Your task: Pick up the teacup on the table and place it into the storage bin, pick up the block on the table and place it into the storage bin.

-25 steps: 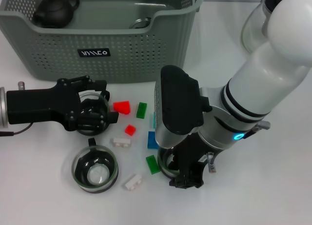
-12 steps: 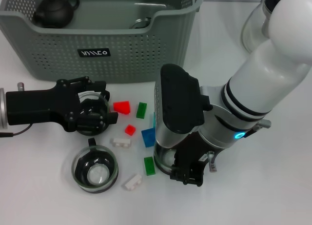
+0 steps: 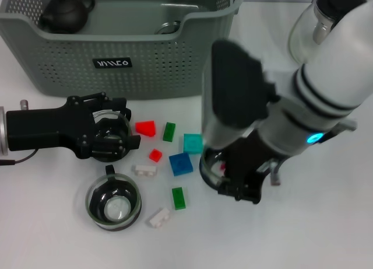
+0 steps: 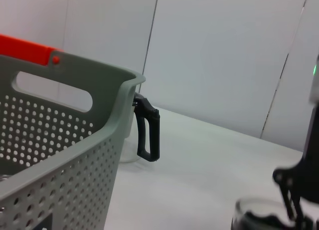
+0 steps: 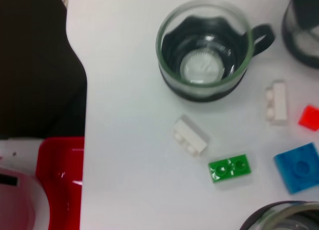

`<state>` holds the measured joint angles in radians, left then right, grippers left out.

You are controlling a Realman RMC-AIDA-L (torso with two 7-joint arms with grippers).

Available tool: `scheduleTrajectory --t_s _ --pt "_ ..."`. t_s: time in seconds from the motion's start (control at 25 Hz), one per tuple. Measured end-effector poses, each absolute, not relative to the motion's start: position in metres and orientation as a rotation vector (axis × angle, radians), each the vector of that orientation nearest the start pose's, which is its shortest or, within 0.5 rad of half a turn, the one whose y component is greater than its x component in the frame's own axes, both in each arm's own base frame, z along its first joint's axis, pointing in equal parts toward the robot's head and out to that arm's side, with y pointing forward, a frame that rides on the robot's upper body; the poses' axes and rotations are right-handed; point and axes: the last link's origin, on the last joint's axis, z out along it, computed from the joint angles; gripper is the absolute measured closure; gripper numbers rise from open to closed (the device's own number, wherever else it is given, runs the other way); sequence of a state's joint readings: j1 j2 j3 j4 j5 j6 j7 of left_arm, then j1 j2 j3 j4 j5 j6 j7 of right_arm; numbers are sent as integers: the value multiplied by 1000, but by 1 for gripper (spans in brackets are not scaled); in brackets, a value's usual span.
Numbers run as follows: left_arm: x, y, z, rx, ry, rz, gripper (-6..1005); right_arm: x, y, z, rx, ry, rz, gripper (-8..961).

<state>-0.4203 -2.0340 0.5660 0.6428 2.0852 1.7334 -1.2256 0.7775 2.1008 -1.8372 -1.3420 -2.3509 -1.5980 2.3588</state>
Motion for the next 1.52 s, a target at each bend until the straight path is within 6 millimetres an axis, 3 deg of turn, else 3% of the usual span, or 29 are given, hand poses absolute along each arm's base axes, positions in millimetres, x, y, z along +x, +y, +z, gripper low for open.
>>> scheduleTrajectory --t_s 0.32,0.64,0.92,1.08,1.28,1.48,1.52 --pt "-303 283 26 -2748 -554 -715 62 59 306 -39 -3117 66 -596 889" --pt "-301 286 26 -2743 -547 -713 64 18 333 2 -3080 30 -395 892" --pt "-301 288 29 -2737 -539 -710 66 -35 353 14 -3059 -55 -118 892" --pt "-301 290 28 -2733 -532 -705 67 -55 371 13 -2978 -70 -4 891" --pt "-301 291 28 -2733 -530 -704 67 -48 408 -4 -2879 -4 92 891" --pt "-300 291 27 -2734 -529 -707 67 -12 446 -33 -2786 59 93 891" --pt "-299 291 27 -2735 -528 -708 66 5 457 -44 -2741 85 79 891"
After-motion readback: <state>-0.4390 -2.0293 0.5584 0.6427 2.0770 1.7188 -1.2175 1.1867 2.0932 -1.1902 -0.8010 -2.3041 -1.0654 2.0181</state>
